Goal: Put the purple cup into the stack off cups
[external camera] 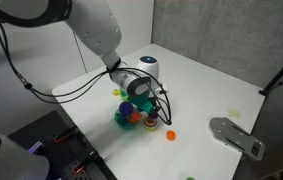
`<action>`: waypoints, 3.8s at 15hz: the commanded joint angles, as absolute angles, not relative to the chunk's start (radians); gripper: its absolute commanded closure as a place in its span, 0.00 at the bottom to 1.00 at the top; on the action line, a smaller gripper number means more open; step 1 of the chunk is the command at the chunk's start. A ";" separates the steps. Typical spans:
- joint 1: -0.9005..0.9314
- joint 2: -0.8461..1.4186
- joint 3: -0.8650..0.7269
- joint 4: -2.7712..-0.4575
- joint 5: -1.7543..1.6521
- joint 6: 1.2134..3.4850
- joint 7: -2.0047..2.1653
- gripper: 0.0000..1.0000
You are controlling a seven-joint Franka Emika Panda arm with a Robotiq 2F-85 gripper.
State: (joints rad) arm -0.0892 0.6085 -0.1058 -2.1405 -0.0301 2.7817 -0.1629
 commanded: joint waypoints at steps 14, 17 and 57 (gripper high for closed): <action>-0.024 0.605 -0.154 -2.165 -0.077 2.780 -0.057 0.95; -0.023 0.600 -0.154 -2.179 -0.080 2.783 -0.055 0.95; -0.058 -0.252 -0.105 -2.312 -0.121 1.950 0.030 0.00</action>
